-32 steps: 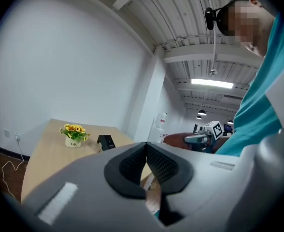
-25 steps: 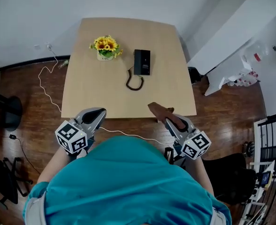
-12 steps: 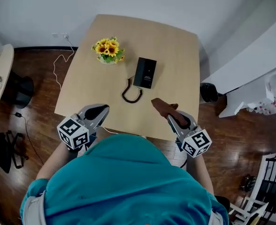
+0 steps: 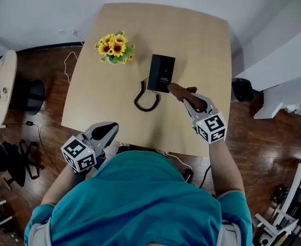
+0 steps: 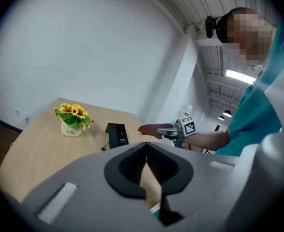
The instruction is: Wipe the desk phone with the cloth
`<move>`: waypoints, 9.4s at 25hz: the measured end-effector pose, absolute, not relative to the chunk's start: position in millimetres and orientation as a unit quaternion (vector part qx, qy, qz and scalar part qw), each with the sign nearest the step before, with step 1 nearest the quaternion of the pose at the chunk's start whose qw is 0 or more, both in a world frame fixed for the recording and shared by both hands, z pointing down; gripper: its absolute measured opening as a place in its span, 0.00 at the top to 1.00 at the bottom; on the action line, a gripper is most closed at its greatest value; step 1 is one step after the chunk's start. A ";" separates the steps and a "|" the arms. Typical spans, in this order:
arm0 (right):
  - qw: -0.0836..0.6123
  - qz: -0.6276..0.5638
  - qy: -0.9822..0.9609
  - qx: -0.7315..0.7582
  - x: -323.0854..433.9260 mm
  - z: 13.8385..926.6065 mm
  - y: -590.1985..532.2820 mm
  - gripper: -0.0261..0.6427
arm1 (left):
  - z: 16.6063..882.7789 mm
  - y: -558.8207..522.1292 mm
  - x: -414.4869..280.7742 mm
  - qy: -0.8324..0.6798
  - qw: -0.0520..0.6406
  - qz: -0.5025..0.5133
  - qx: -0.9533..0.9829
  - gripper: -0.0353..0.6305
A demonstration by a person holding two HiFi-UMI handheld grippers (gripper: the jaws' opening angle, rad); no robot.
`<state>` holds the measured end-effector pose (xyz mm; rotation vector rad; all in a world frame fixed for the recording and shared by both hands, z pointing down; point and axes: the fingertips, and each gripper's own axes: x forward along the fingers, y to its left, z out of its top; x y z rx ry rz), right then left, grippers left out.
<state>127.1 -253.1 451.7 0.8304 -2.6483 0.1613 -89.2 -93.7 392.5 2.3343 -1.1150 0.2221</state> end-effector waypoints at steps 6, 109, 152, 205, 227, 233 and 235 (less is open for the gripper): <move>0.227 -0.004 -0.915 0.334 82.2 475.0 -327.0 0.83 | 417.3 -94.2 -122.6 -0.357 0.298 0.073 0.882 0.94; 0.342 0.020 -0.915 0.211 23.7 618.2 -237.3 0.83 | 478.8 -70.4 -112.9 -0.312 0.374 0.147 0.861 0.94; 0.288 0.235 -0.928 0.015 8.5 602.6 -516.6 0.83 | 509.3 -89.7 -161.3 -0.380 0.417 0.118 0.817 0.94; 0.063 0.162 -0.959 0.225 170.6 435.0 -210.1 0.83 | 376.8 -44.7 -8.5 -0.372 0.238 0.122 0.889 0.94; 0.013 0.178 -0.917 0.357 53.9 328.7 45.8 0.83 | 316.8 140.3 -197.8 -0.295 0.145 0.013 0.944 0.94; 0.013 0.160 -0.915 0.370 56.8 302.9 97.4 0.83 | 307.0 171.4 -195.2 -0.276 0.117 -0.005 0.954 0.94; 0.011 0.153 -0.917 0.367 63.7 298.1 110.6 0.83 | 301.6 184.2 -182.5 -0.275 0.114 -0.007 0.955 0.94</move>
